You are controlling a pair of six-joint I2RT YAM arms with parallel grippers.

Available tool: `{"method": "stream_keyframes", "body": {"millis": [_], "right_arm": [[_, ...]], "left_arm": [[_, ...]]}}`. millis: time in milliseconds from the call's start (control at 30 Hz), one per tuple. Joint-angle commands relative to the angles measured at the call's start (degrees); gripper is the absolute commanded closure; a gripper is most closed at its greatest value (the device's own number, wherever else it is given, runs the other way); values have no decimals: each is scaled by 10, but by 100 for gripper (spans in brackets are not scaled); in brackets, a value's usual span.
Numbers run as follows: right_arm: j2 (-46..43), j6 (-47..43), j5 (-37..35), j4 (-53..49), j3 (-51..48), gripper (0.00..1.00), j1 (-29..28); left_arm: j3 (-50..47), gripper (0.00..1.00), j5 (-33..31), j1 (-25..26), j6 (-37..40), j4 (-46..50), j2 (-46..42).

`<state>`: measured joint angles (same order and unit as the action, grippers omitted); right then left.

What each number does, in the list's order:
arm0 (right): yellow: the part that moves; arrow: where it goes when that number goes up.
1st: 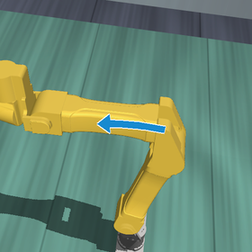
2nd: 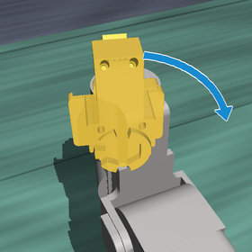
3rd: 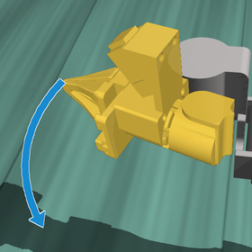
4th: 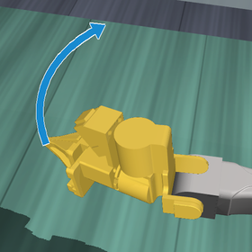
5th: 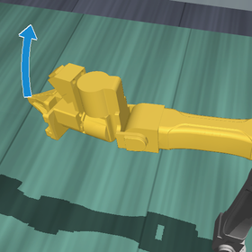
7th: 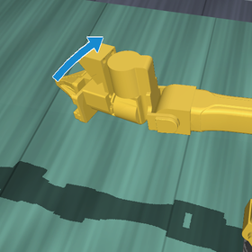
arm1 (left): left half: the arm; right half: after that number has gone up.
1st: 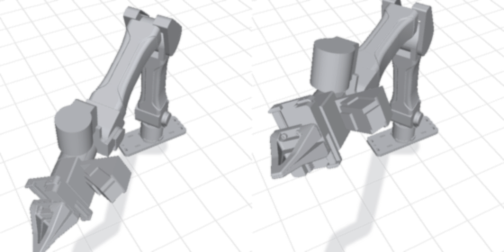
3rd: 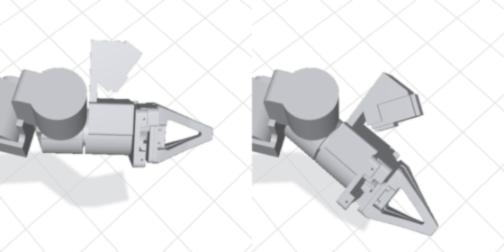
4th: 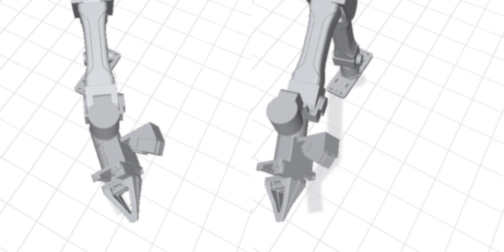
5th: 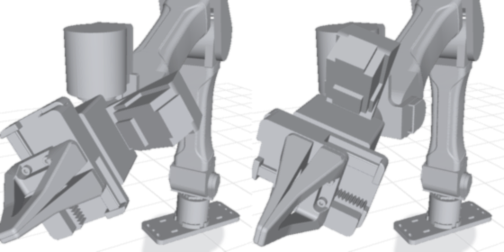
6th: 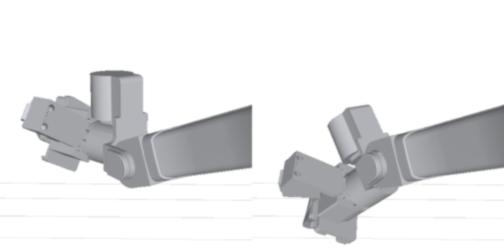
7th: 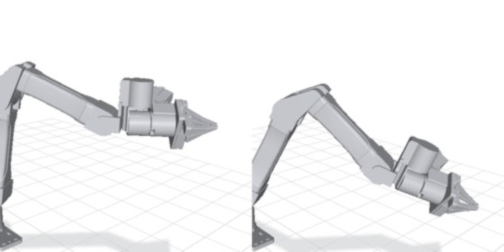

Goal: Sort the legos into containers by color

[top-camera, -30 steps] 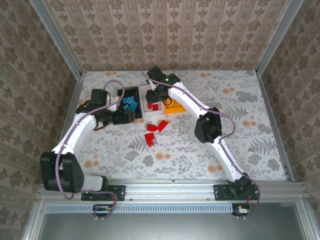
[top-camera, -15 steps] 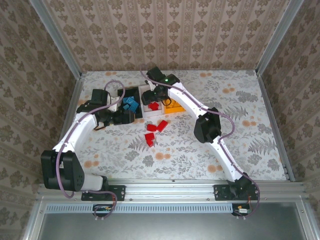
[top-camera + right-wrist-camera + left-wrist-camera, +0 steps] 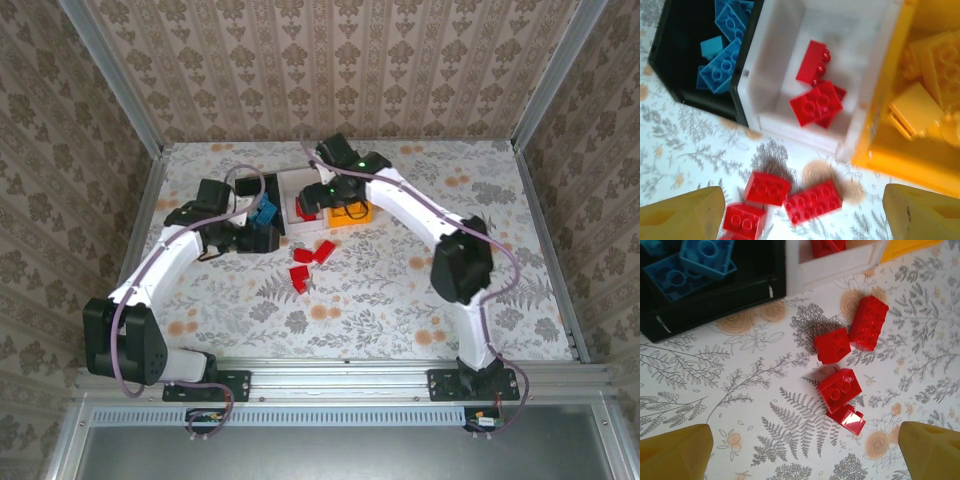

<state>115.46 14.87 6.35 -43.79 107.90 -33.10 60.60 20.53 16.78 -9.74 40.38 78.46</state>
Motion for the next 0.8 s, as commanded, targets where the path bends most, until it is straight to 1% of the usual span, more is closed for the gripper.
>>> {"method": "stream_keyframes", "body": {"millis": [0,67,167,267,433,567,767], "right_arm": [[-81,31,27,64,-122,16,32],[-123,34,34,80,-200,16,47],[-164,25,35,88,-280,15,59],[-188,23,42,94,-335,15,69],[-211,32,65,128,-403,14,77],[-210,36,79,149,-422,14,78],[-216,32,83,154,-434,14,81]], "left_arm": [[-5,4,-59,60,-22,21,10],[-14,4,-88,97,-60,21,22],[-43,5,-89,145,-125,-4,39],[-64,6,-105,185,-175,-27,45],[-57,7,-144,239,-211,-29,74],[-43,11,-152,264,-216,-32,114],[-34,15,-161,265,-213,-40,151]]}}
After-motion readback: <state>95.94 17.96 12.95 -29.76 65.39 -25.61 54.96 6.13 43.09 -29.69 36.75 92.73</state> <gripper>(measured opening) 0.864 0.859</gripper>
